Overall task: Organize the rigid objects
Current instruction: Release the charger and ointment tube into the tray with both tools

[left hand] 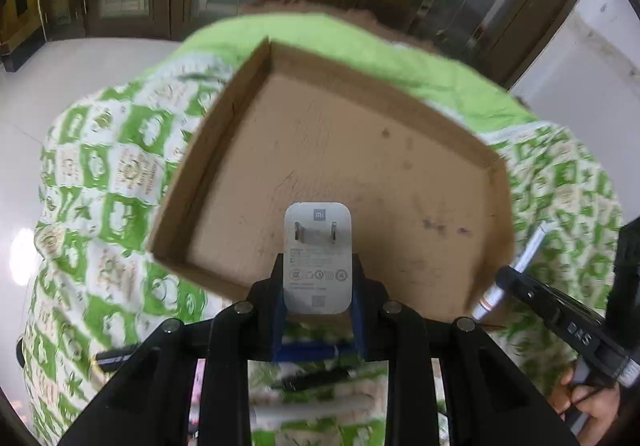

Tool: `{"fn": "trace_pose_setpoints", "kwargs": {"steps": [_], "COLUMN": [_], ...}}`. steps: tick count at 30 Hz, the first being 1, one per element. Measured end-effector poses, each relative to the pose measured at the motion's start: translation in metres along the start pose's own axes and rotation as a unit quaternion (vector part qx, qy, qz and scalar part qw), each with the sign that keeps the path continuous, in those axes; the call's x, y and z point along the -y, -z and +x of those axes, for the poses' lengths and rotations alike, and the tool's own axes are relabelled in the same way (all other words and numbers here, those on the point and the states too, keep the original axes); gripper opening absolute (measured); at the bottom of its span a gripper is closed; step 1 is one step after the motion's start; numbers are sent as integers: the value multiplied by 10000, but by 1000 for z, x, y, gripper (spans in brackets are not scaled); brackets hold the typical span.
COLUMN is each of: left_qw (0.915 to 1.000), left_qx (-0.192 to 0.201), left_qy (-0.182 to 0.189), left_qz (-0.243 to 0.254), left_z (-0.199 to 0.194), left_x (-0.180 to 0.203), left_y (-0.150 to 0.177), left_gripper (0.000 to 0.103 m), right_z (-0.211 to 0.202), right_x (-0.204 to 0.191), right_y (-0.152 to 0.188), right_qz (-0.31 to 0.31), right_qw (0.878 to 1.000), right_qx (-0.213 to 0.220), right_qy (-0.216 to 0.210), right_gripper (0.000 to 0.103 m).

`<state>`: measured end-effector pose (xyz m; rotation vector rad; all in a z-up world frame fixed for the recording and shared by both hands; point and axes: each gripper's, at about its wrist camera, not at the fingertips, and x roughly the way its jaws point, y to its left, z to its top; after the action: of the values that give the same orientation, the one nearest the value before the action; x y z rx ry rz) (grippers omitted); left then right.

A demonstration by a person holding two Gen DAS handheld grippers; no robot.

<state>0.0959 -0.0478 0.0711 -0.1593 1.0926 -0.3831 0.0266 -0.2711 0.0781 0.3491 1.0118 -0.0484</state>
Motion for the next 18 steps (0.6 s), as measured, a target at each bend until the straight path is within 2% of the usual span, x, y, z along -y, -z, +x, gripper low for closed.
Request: {"fn": "trace_pose_setpoints", "kwargs": {"steps": [2,5,10,13,15,18], "left_qw": [9999,9999,9999,10000,10000,10000], "left_qx": [-97,-26,-30,2,-1,-36], "left_qy": [-59,-89,-118,-56,-8,-6], "left_qz": [-11,94,79,-24,-36,-34], "left_z": [13,17,24,24,24,26], "left_x": [-1,4,7,4,3,3], "left_y": [-4,-15,-39,-41,-39,-34], "left_gripper": [27,27,27,28,30,44], "right_z": [13,25,42,51,50,50], "right_x": [2,1,-5,-3,-2,-3], "right_y": [-1,-3,-10,-13,-13,-14], "right_qz": [37,19,-36,22,67,87], "right_qw": [9997,9991,9985,9983,9986,9987], "right_qx": [-219,-422,-525,-554,-501,-457], "right_qy": [25,37,123,160,150,185], "right_gripper": [16,16,16,16,16,17]}}
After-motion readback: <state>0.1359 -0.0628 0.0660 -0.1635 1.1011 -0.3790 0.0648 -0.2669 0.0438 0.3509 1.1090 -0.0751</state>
